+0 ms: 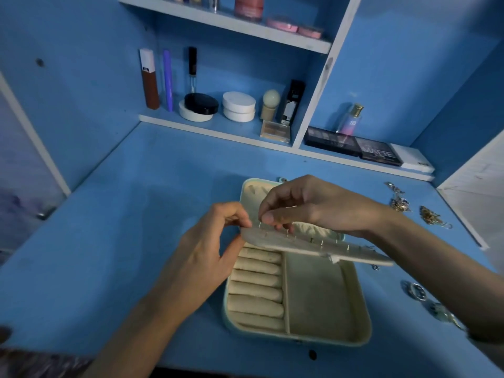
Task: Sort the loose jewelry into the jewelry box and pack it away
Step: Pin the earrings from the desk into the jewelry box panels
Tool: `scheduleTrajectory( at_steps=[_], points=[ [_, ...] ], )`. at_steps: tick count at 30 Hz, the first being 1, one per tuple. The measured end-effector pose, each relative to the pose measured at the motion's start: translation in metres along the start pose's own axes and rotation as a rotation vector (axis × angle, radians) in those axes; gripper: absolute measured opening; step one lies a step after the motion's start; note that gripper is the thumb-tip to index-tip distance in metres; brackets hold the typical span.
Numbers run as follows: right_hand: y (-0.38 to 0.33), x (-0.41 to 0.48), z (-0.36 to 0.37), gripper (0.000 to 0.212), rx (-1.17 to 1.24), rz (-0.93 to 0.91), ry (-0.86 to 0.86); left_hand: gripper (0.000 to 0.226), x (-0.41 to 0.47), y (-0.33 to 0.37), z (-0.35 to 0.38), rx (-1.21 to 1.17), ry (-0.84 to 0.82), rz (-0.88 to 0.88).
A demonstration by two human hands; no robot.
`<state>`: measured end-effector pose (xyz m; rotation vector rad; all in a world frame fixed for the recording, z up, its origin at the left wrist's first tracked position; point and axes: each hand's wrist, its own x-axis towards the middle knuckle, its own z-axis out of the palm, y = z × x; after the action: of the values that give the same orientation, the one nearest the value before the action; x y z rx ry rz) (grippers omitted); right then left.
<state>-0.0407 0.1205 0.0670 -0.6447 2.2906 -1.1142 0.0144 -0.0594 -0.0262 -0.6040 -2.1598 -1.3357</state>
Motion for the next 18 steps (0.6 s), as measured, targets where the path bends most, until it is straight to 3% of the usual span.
scheduleTrajectory(
  at_steps=[18],
  points=[
    [-0.0043, 0.0016, 0.0035, 0.006, -0.089, -0.035, -0.03, 0.045, 0.0006, 0.0005, 0.0013, 0.01, -0.001, 0.004]
  ],
)
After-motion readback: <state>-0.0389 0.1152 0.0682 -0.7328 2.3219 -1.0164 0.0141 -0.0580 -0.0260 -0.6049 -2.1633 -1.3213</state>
